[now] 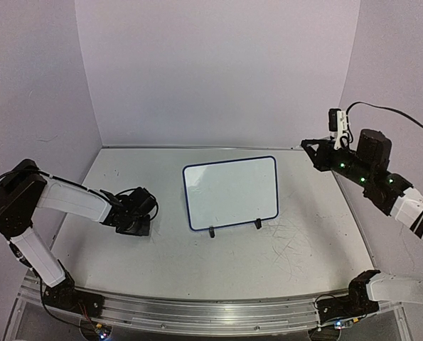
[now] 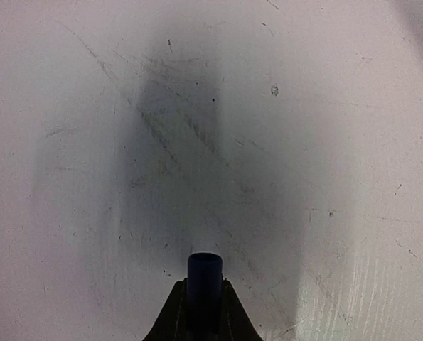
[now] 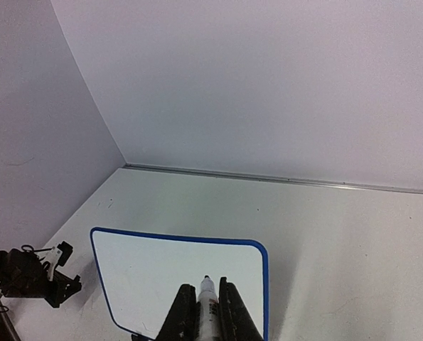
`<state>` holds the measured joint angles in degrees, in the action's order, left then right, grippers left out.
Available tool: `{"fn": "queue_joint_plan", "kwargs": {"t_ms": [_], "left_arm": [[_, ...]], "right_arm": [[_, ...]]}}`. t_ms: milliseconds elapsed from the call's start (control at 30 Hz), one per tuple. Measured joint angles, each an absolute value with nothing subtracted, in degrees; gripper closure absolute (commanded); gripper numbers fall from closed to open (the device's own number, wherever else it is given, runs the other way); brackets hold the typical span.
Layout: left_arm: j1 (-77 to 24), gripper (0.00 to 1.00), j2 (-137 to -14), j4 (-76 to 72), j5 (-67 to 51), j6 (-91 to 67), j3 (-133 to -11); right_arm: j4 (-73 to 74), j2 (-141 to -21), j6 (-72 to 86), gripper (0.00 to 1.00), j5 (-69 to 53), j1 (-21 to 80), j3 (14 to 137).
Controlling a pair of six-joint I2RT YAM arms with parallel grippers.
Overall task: Write a sentence on the whiteboard
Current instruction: Put down the pen cap at the corner of the board.
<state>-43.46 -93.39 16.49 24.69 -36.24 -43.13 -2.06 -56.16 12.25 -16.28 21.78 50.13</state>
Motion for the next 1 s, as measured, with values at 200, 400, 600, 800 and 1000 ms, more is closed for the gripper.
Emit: {"fn": "queue_joint_plan", "kwargs": {"t_ms": [200, 400, 600, 800, 1000], "left_arm": [[-43.46, 0.66, -93.41, 16.49, 24.99, -35.79, -43.07], [-43.46, 0.53, -93.33, 16.49, 25.45, -34.6, -43.07], [-43.46, 0.32, -88.84, 16.55, 25.6, -33.02, -43.07], [-43.46, 0.12, -80.46, 16.77, 25.76, -31.23, -44.01], [-43.46, 0.04, -74.46, 17.03, 25.67, -28.9, -46.69]], "right_arm": [[0.16, -58.08, 12.21, 1.0, -14.18, 21.78, 50.13], [0.99, -59.44, 12.18, 1.0, -13.24, 21.78, 50.26], [1.81, -59.55, 12.04, 1.0, -11.24, 21.78, 50.51], [4.09, -59.45, 11.82, 1.0, -8.49, 21.78, 50.54], [6.22, -57.93, 11.77, 1.0, -4.97, 21.78, 50.54]]}}
